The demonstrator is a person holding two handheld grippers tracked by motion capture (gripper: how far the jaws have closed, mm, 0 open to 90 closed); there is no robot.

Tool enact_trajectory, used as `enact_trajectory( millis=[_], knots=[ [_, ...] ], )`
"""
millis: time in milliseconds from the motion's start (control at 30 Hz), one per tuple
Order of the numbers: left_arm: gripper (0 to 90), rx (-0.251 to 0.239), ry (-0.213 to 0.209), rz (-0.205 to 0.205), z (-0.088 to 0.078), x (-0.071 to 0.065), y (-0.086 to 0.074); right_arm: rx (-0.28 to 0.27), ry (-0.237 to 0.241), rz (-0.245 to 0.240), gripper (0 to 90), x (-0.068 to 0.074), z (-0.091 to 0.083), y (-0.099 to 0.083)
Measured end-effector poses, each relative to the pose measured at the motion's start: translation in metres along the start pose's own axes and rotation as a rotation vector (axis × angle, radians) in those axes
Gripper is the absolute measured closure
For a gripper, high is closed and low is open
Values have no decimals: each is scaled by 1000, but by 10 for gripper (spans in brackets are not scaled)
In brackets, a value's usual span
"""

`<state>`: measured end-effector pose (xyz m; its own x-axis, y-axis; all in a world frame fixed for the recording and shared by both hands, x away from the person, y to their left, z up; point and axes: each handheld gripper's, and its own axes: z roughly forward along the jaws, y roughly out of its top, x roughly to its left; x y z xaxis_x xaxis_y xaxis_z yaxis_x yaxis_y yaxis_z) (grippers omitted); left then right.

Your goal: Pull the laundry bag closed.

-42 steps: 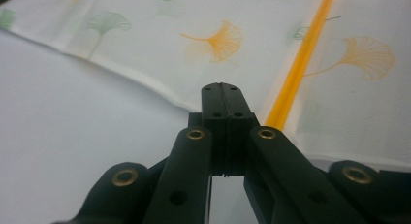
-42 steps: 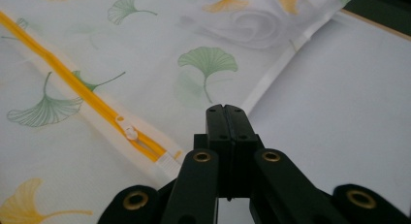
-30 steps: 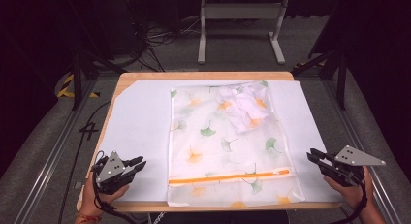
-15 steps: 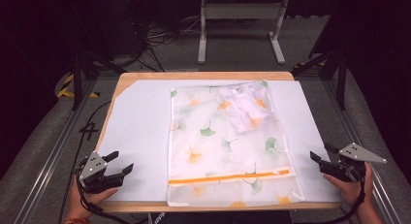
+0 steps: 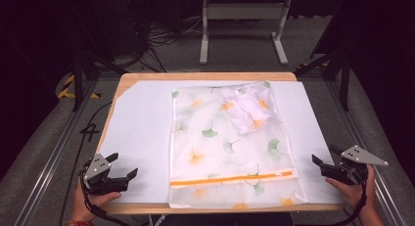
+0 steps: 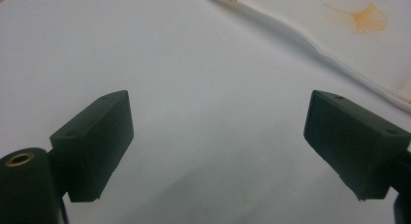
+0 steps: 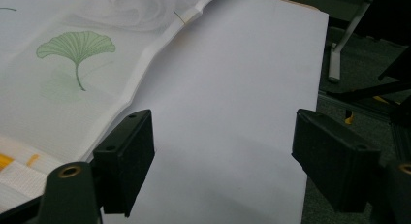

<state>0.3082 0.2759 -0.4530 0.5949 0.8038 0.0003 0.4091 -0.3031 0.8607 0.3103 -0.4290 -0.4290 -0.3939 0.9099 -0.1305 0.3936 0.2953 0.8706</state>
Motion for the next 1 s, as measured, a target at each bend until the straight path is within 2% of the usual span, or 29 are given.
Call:
enact_trajectory(
  millis=[167, 367, 667, 767, 1000],
  knots=[
    [114, -2, -4, 11, 1, 0, 0, 22, -2, -20, 209, 5, 4, 0],
    [115, 15, 0, 26, 3, -2, 2, 33, 10, -16, 198, 7, 5, -1],
    [116, 20, -3, 19, 6, -4, 2, 40, 15, -24, 192, 9, 6, -2],
    [116, 31, -3, 32, 7, -4, 3, 43, 13, -25, 190, 10, 6, -2],
    [116, 33, -13, 29, 8, -7, 4, 41, 20, -26, 186, 11, 5, -2]
  ],
)
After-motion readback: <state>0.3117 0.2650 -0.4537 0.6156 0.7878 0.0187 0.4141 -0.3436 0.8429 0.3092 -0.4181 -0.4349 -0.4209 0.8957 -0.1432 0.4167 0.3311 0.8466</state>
